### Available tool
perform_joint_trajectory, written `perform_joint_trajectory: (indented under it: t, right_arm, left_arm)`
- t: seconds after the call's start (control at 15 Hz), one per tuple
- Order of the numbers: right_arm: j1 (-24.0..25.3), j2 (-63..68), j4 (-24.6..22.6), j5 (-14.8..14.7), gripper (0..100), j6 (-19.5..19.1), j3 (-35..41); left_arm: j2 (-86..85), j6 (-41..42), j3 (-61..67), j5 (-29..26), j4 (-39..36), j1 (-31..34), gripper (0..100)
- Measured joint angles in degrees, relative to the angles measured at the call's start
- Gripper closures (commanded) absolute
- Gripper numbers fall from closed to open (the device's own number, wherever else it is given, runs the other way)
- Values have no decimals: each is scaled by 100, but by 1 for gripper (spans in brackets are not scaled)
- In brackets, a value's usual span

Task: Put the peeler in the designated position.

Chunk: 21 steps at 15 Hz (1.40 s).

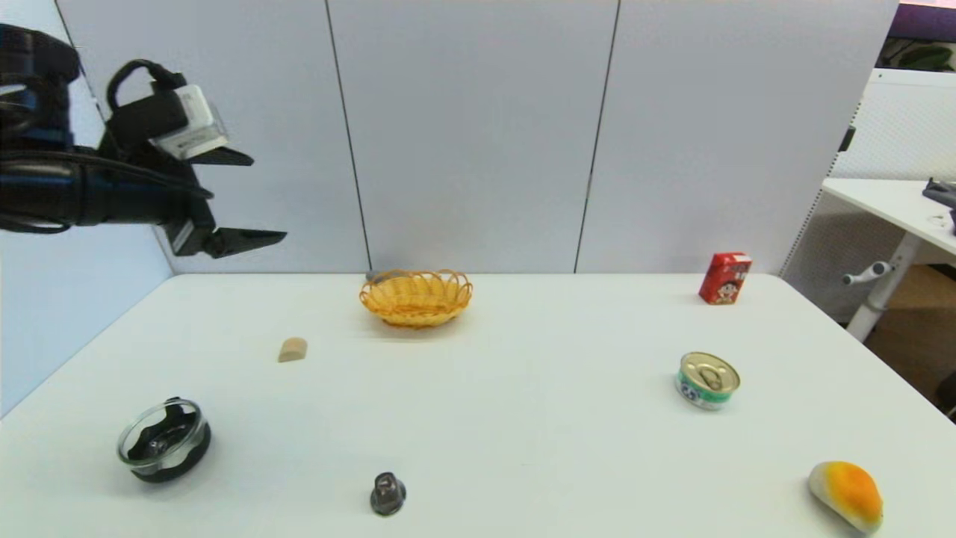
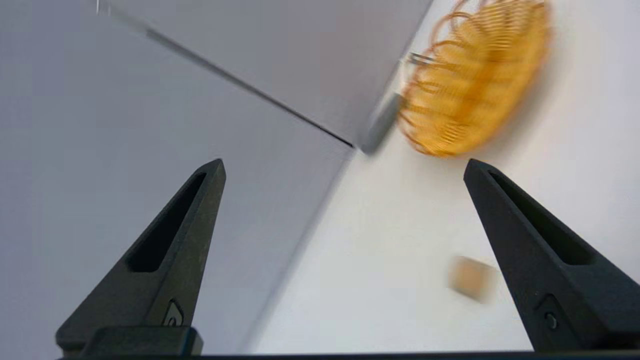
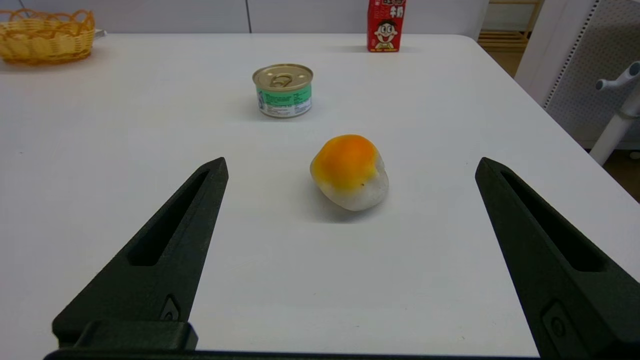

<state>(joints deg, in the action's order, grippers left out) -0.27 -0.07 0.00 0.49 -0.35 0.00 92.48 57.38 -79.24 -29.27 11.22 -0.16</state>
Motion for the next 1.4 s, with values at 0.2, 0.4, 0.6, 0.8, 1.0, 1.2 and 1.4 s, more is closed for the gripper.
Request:
perform_joint_trajectory:
  t: [0.2, 0.4, 0.6, 0.8, 1.0, 1.2, 1.4]
  right_arm:
    - [0, 0, 0, 2, 0, -5, 0]
    - [0, 0, 0, 0, 0, -5, 0]
    - [0, 0, 0, 0, 0, -2, 0]
    - [0, 0, 0, 2, 0, -2, 0]
    - [0, 0, 0, 2, 0, -5, 0]
    - [0, 0, 0, 2, 0, -5, 0]
    - [0, 0, 0, 2, 0, -5, 0]
  left_arm:
    - [-1582, -1063, 1521, 293, -33, 0, 0]
    - [-3157, -2171, 2971, 444, -55, 0, 0]
    - [-4719, -3170, 4120, 533, -80, -9, 0]
    - [-6106, -3939, 5211, 656, -179, -20, 0]
    - [-7201, -4575, 6050, 863, -529, 11, 0]
    - [-8080, -4841, 6648, 1604, -714, 26, 0]
    - [-8838, -5119, 7277, 1971, -794, 29, 0]
